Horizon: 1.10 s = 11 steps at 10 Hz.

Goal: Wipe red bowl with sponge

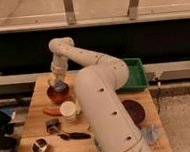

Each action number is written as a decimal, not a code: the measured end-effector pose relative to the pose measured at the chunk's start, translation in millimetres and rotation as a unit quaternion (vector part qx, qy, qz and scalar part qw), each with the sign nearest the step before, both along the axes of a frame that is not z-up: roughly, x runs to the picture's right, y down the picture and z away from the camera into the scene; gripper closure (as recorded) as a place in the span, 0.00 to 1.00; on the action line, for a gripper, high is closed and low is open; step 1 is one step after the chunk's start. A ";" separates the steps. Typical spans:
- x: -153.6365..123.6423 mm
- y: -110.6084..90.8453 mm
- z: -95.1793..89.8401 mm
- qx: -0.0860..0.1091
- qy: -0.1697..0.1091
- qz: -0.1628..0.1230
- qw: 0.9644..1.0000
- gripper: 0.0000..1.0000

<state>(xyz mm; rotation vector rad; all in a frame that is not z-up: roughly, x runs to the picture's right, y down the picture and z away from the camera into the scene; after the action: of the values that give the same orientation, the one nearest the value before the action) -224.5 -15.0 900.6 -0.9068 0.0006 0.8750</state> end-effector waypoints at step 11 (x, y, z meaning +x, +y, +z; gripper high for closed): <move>35.2 28.9 -27.6 -0.037 0.026 0.028 0.999 1.00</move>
<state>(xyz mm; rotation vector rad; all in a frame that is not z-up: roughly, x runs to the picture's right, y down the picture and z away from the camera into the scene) -189.3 13.9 873.0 -0.9571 0.0532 0.9550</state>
